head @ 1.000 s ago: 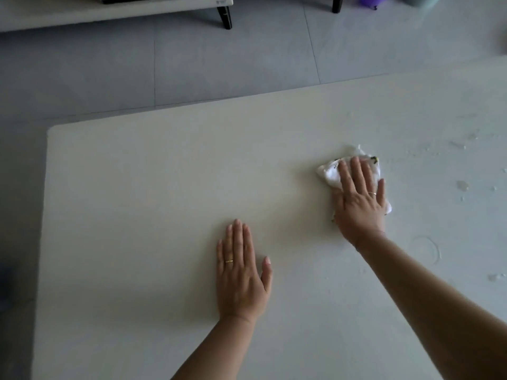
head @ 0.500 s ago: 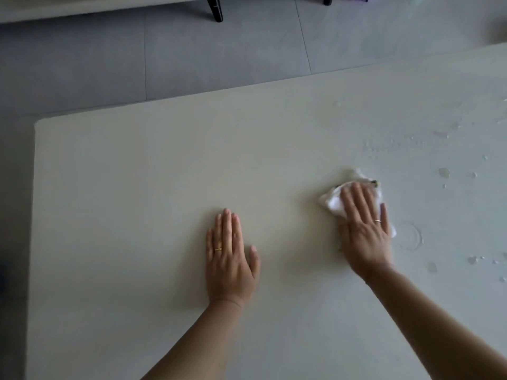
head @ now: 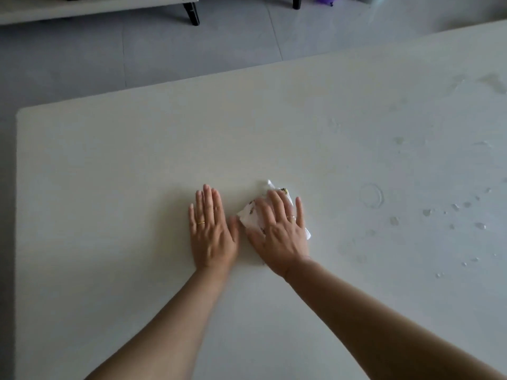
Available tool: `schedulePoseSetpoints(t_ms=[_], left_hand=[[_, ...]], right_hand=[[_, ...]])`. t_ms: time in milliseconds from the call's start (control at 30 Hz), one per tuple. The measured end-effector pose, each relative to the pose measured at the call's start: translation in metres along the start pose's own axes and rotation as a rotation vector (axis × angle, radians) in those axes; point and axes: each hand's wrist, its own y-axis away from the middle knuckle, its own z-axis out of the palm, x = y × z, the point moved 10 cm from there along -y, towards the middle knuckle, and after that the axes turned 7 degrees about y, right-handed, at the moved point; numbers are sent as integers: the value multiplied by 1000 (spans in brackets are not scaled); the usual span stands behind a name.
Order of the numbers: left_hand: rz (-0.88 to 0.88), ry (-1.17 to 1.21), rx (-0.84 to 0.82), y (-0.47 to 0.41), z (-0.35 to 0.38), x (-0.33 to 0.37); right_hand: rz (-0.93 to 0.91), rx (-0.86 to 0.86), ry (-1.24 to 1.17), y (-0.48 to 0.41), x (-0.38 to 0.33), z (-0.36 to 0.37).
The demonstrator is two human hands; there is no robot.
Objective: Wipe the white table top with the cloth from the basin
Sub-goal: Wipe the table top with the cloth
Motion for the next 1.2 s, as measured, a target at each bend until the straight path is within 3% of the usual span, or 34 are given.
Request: schedulePoseSetpoints(t_ms=[133, 233, 400, 500, 567, 667, 767, 833, 933, 1033, 1100, 1200], left_hand=[[42, 44, 17, 49, 4, 17], [99, 25, -50, 81, 20, 21], [94, -10, -70, 92, 31, 15], [87, -17, -73, 93, 34, 14], [85, -15, -78, 93, 35, 13], [88, -19, -66, 92, 34, 14], [104, -14, -53, 92, 32, 15], [104, -13, -49, 93, 32, 14], [104, -16, -38, 93, 33, 15], [107, -22, -20, 92, 33, 15], [113, -25, -10, 93, 32, 15], [117, -28, 1, 93, 31, 16]], right_hand=[[-76, -28, 24, -3, -10, 13], [-38, 9, 6, 4, 27, 13], [379, 41, 0, 36, 145, 2], [546, 41, -28, 43, 137, 8], [483, 54, -37, 48, 93, 15], [164, 29, 7, 69, 17, 28], [-110, 17, 52, 81, 19, 27], [-75, 20, 68, 85, 62, 22], [277, 61, -8, 95, 141, 13], [515, 86, -73, 104, 137, 18], [443, 91, -91, 111, 88, 25], [48, 58, -5, 135, 9, 39]])
